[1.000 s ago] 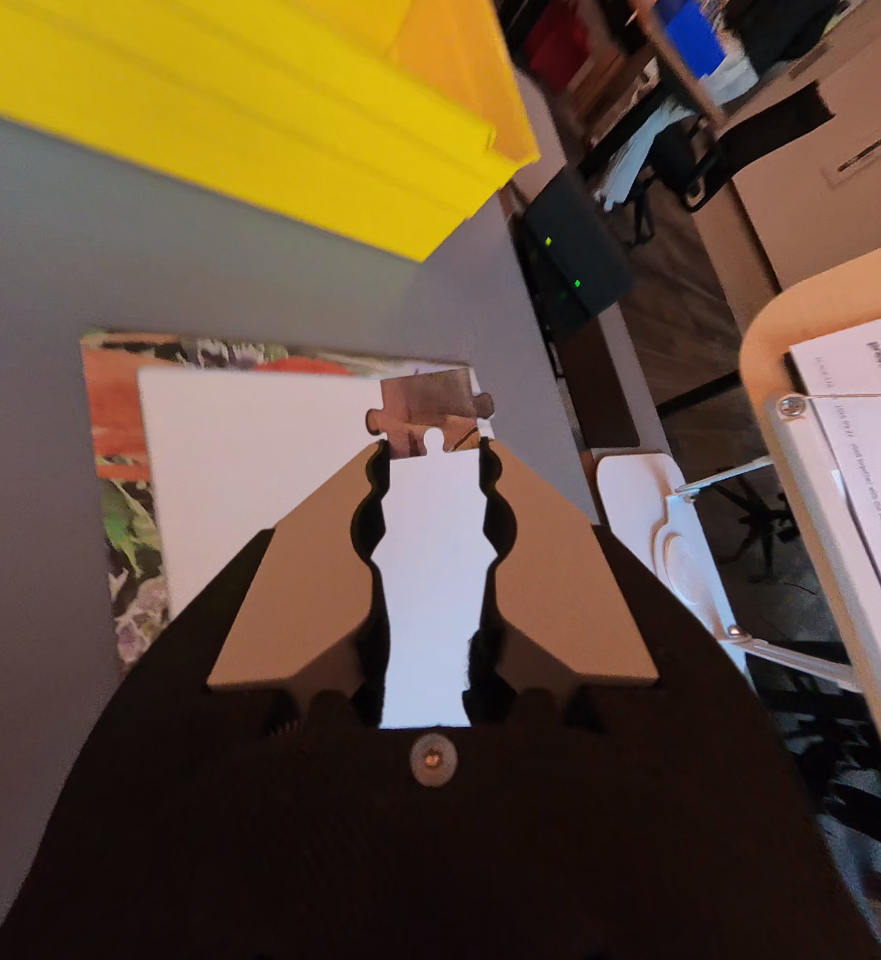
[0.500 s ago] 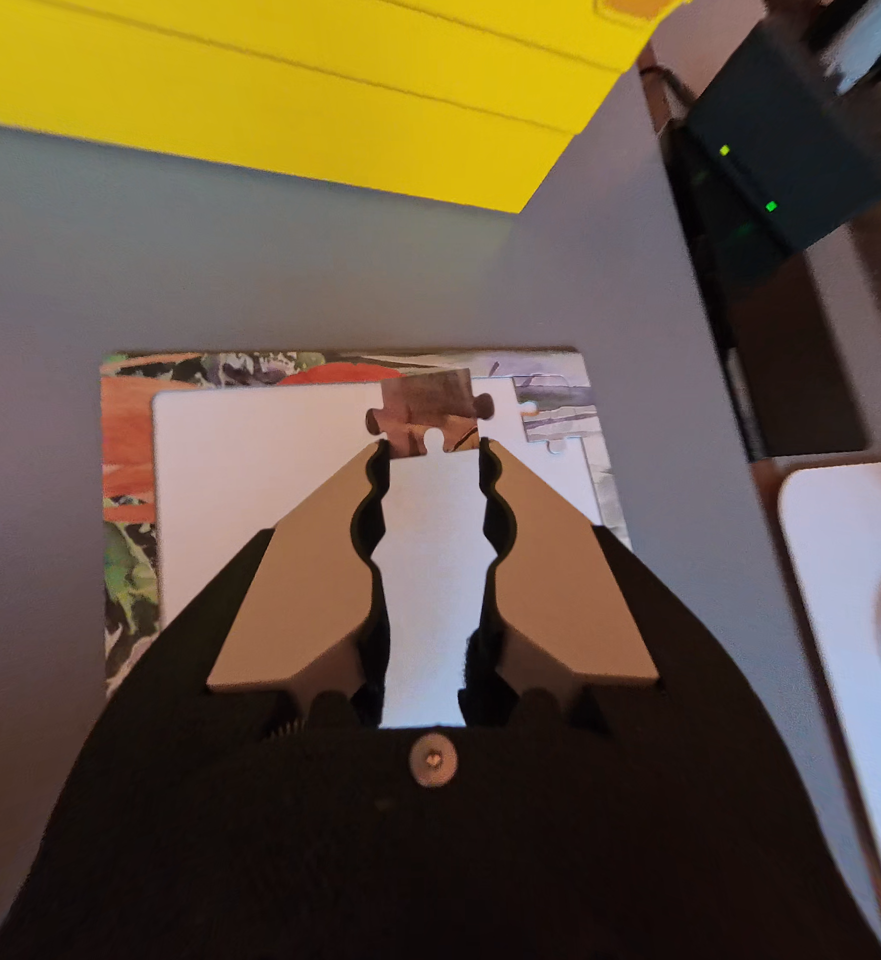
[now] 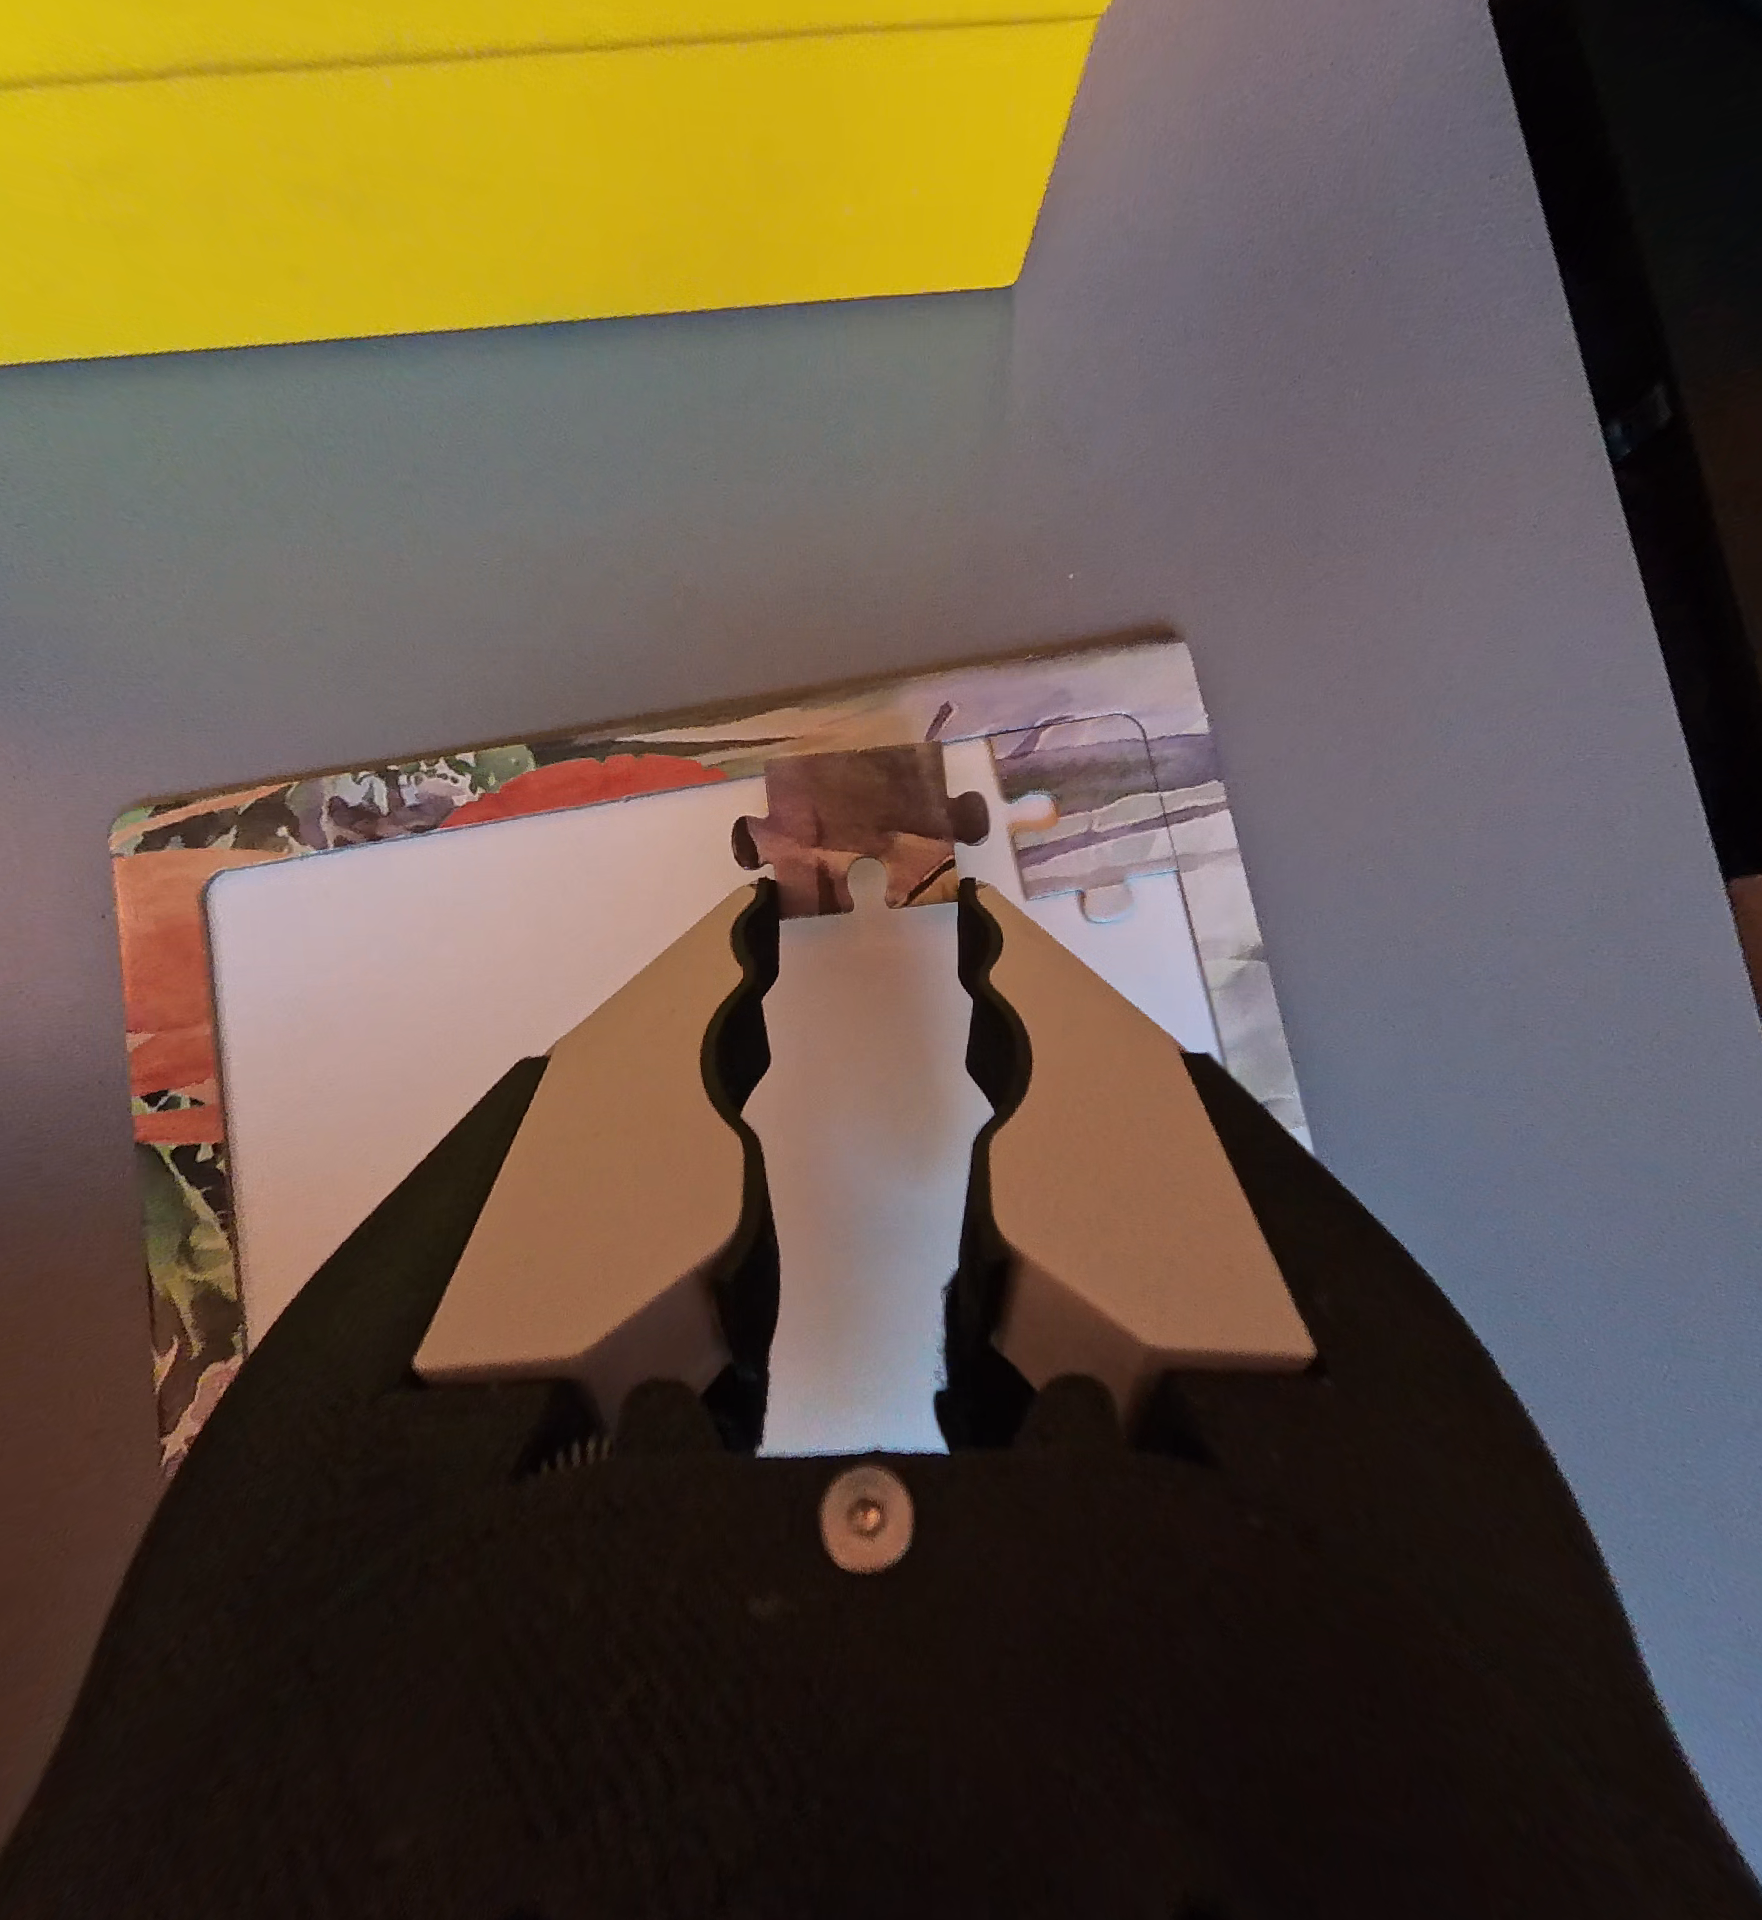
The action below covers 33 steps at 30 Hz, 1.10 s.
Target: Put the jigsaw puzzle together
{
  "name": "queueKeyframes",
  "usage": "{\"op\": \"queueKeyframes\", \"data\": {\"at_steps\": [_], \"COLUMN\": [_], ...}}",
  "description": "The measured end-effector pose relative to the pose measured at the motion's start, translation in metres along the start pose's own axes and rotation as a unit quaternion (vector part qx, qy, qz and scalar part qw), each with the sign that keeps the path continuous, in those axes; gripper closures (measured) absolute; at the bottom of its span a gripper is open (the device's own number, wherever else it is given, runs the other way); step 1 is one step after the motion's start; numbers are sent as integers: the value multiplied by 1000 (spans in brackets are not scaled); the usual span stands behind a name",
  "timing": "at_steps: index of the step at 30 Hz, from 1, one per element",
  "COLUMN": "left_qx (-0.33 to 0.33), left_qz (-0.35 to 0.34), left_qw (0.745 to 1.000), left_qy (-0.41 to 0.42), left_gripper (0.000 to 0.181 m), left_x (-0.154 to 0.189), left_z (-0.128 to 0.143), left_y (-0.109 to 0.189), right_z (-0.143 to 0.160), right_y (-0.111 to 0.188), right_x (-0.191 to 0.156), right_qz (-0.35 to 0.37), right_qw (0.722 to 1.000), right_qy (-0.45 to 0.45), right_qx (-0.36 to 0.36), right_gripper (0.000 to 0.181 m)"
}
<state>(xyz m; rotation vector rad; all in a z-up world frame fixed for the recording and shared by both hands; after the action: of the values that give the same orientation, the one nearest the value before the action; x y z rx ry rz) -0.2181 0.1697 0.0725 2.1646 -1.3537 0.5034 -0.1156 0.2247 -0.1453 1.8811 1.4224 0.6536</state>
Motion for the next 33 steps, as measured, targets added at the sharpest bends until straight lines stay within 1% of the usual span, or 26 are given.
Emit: {"op": "queueKeyframes", "data": {"at_steps": [7,22,25,27,30,33], "left_qx": [1,-3,-3,1,1,0], "left_qz": [6,10,12,11,12,14], "left_qw": [1000,1000,1000,1000,1000,1000], "left_qy": [1,2,2,3,4,3], "left_gripper": [164,164,164,164,164,165], "left_x": [1,2,2,2,2,3], "left_z": [-1,0,0,-2,-2,-1], "left_y": [2,1,2,3,3,3], "right_z": [1,3,6,11,23,27], "right_y": [-1,1,11,21,31,32], "right_x": [8,15,22,35,51,44], "right_qz": [-7,-10,23,66,140,153], "right_qw": [999,1000,999,994,977,972], "right_qy": [9,-9,-35,-81,-161,-177], "right_qx": [-33,-24,-12,3,8,0], "right_gripper": [147,146,146,147,147,147]}}
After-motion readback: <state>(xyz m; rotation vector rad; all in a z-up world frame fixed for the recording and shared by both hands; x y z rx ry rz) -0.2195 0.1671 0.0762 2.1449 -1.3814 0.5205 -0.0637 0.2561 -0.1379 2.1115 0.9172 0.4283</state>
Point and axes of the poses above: each gripper's, where its closed fingertips meet, y back along the fingers, z out of its underside, x = y × z across the jaws, the point moved 2 cm from there along y, back along the fingers, and after that the axes turned 3 degrees about -z, right-handed, at the moved point
